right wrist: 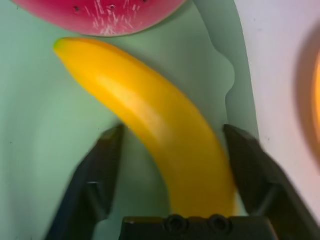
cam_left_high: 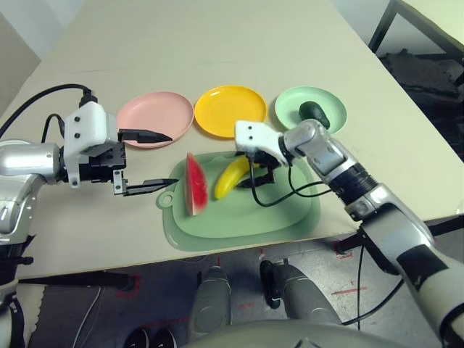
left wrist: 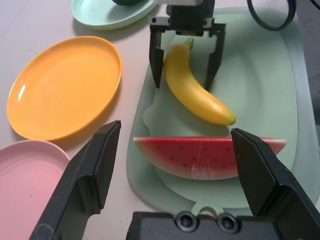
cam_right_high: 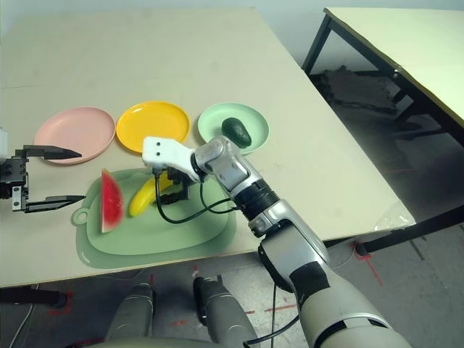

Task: Place the fruits into color-matched plates.

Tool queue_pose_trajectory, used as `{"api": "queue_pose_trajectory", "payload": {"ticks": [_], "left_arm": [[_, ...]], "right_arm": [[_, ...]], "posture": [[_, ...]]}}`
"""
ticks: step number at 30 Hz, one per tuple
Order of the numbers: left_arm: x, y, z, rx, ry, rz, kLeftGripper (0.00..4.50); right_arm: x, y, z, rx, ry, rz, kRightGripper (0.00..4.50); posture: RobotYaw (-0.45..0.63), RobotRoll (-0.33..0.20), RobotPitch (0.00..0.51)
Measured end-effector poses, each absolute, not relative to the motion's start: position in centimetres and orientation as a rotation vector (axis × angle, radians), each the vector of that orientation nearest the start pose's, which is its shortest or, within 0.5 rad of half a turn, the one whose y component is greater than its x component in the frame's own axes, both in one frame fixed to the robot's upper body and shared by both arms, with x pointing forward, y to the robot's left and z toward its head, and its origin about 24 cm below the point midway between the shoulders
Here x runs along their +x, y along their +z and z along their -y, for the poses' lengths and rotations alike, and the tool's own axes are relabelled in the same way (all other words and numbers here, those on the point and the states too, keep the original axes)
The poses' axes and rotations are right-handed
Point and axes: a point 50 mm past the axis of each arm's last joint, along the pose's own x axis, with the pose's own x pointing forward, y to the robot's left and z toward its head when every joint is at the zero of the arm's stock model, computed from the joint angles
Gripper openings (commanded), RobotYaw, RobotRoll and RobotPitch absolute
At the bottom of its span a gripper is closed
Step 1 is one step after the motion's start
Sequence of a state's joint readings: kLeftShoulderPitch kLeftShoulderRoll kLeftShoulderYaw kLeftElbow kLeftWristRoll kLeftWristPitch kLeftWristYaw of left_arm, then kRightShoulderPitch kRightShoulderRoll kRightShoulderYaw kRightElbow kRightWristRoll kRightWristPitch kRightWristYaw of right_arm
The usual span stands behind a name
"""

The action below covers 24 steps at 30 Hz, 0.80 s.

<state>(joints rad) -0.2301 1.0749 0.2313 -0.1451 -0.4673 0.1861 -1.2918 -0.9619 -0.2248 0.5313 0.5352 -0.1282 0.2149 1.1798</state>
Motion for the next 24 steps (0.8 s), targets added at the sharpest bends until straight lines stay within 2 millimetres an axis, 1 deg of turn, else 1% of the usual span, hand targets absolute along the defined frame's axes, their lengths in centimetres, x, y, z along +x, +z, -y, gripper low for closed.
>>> {"api": "queue_pose_trajectory", "payload": {"ticks": [1, 3, 4, 9, 11, 15, 18, 21, 23, 24], "left_arm": [[24.0, 22.1, -26.6, 0.704, -1.111, -0.104, 4.5], [24.0, 22.1, -26.6, 0.704, -1.11, -0.102, 4.5], [24.0, 22.1, -26.5, 0.705, -1.109, -0.1, 4.5], [24.1, 22.4, -26.5, 0.71, -1.108, -0.091, 4.5], [24.1, 22.5, -26.4, 0.712, -1.106, -0.083, 4.5], [24.2, 22.5, -26.4, 0.709, -1.102, -0.077, 4.5], [24.2, 22.4, -26.4, 0.705, -1.101, -0.074, 4.5], [24.2, 22.4, -26.4, 0.703, -1.099, -0.073, 4.5], [24.2, 22.4, -26.4, 0.701, -1.094, -0.072, 4.5], [24.3, 22.4, -26.5, 0.697, -1.085, -0.071, 4.5]], "right_arm": [[33.9, 13.7, 2.8, -0.826, 1.499, -0.278, 2.73], [33.9, 13.7, 2.9, -0.834, 1.501, -0.281, 1.94], [33.9, 13.8, 3.0, -0.84, 1.499, -0.281, 1.74], [34.2, 14.1, 3.7, -0.847, 1.482, -0.32, 1.74], [34.5, 14.6, 4.4, -0.854, 1.463, -0.343, 1.74], [35.5, 17.1, 5.8, -0.91, 1.409, -0.329, 1.74], [35.7, 18.2, 6.3, -0.936, 1.396, -0.317, 1.74], [35.9, 18.8, 6.3, -0.943, 1.399, -0.317, 1.74], [36.5, 19.9, 6.2, -0.928, 1.363, -0.296, 1.74], [37.2, 21.0, 5.9, -0.892, 1.321, -0.261, 1.74]], "posture": [[0.08, 0.0, 0.189], [0.08, 0.0, 0.189], [0.07, 0.0, 0.188], [0.06, 0.0, 0.187], [0.06, 0.0, 0.186], [0.06, 0.0, 0.186], [0.06, 0.0, 0.185], [0.06, 0.0, 0.184], [0.06, 0.0, 0.184], [0.06, 0.0, 0.183]]}}
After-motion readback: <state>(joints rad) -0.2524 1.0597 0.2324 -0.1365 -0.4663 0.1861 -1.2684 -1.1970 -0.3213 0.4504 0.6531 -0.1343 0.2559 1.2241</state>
